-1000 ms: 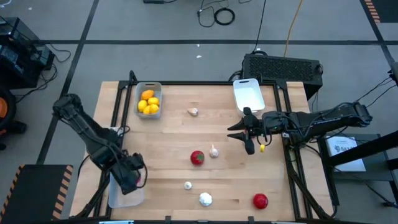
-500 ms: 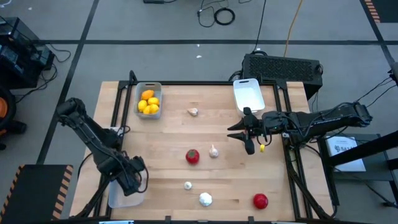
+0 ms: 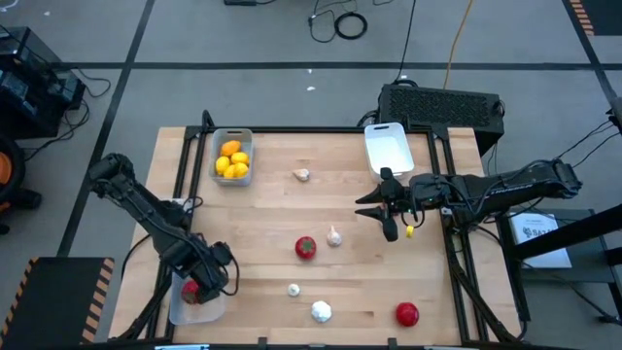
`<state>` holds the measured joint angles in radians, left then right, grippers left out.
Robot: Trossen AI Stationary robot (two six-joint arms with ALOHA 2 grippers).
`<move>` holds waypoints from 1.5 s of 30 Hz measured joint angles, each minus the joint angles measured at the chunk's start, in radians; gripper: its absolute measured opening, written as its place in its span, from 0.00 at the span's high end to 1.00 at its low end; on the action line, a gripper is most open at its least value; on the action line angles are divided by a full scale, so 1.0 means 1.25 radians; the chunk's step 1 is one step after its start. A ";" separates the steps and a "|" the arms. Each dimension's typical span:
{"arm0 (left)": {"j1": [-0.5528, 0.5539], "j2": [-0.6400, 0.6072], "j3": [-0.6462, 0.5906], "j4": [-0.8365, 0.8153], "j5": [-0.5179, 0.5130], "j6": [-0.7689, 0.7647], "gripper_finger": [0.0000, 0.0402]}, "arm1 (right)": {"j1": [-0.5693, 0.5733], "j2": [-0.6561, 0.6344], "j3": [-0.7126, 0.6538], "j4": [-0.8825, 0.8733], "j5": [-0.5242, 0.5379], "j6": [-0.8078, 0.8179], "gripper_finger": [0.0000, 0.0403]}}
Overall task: Sort produce into baskets
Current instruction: Put the red tomato into the transparent bin
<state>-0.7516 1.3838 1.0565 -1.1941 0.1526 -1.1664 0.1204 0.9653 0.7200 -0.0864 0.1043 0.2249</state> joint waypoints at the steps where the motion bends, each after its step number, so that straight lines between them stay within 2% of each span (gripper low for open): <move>1: 0.008 0.000 0.000 0.013 -0.003 0.014 0.05 | 0.000 0.000 0.000 0.000 0.000 0.000 0.71; 4: 0.033 0.000 0.000 0.084 -0.037 0.064 0.05 | -0.001 0.000 0.000 0.000 0.000 0.000 0.71; 7: 0.061 0.000 0.000 0.205 -0.112 0.154 0.05 | -0.001 0.000 0.000 0.000 0.000 -0.001 0.71; 12: 0.106 0.009 0.000 0.416 -0.291 0.396 0.05 | -0.001 0.000 0.000 0.000 0.000 -0.001 0.71; 16: 0.149 0.056 0.001 0.526 -0.354 0.599 0.05 | -0.001 0.000 0.000 0.000 0.000 -0.001 0.71; 21: 0.208 0.157 0.001 0.660 -0.362 0.760 0.05 | -0.001 0.000 0.000 0.000 0.000 -0.007 0.71; 28: 0.281 0.265 0.001 0.749 -0.404 0.857 0.05 | -0.001 0.000 0.000 0.000 0.000 -0.013 0.71; 35: 0.339 0.279 0.000 0.814 -0.404 0.882 0.05 | -0.001 0.000 0.000 -0.001 0.000 -0.016 0.71; 40: 0.364 0.284 0.001 0.826 -0.326 0.881 0.05 | -0.001 0.000 0.000 -0.001 0.000 -0.022 0.71; 45: 0.384 0.316 0.000 0.873 -0.327 0.886 0.05 | -0.001 0.000 0.000 -0.002 0.000 -0.022 0.71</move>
<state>-0.2720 1.7782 1.0567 -0.1032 -0.2556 -0.0585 0.1197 0.9657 0.7200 -0.0885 0.1047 0.1974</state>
